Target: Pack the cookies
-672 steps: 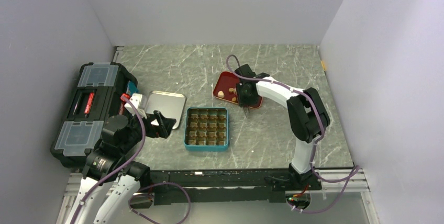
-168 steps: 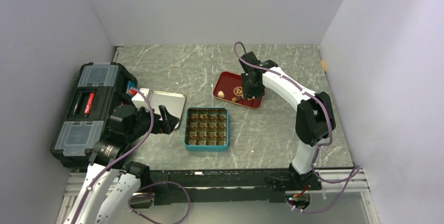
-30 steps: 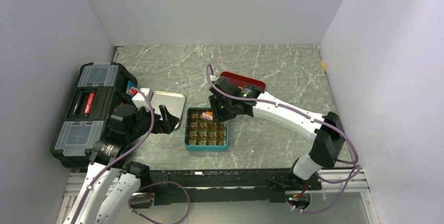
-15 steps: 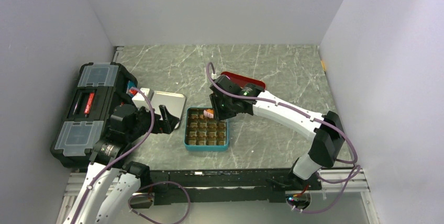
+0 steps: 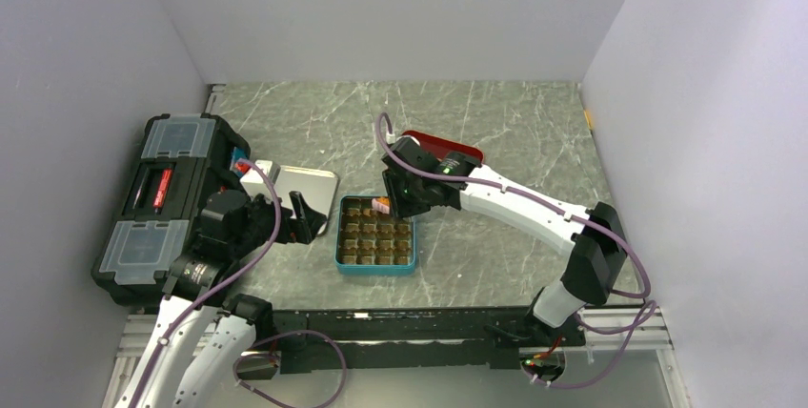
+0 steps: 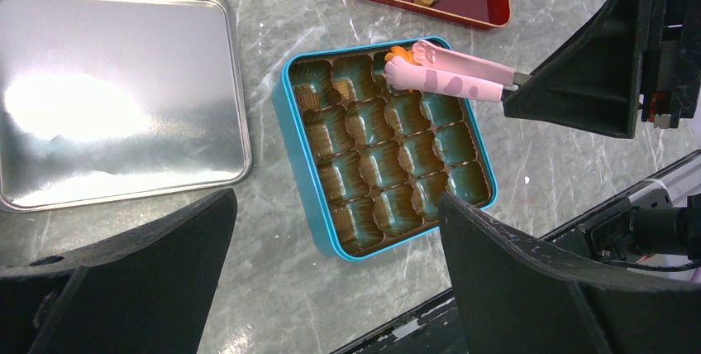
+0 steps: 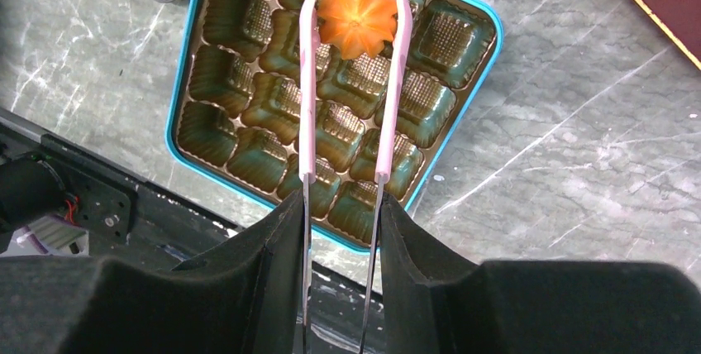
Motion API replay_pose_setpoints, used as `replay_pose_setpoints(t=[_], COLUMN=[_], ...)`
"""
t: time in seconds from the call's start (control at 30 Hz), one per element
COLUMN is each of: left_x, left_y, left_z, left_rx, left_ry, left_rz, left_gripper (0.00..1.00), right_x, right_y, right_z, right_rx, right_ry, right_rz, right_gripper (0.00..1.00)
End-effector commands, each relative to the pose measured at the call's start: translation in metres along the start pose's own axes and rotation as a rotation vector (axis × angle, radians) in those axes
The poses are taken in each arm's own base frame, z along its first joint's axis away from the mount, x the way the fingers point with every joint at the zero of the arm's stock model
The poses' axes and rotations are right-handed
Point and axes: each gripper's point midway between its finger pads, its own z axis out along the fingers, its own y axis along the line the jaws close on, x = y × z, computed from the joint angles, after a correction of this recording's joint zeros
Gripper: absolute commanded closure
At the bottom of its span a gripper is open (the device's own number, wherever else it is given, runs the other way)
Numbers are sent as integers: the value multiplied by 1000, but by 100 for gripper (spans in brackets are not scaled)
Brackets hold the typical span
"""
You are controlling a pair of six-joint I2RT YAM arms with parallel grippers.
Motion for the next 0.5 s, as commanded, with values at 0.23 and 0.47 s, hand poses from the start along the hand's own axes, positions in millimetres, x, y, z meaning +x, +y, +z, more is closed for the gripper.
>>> replay_pose_setpoints(t=[0.23,0.47], left_x=[-15,-15], left_y=[-6,-6], left_z=[-3,-3], left_rx=[20,20], left_ry=[-49,-50], left_rz=[24,24], left_gripper=[1,1], right_x=[-24,-24], right_y=[8,8], right_z=[-7,-6], right_rx=[-27,-26], right_ry=[-79,-77], right_rz=[31,33], right_gripper=[67,65])
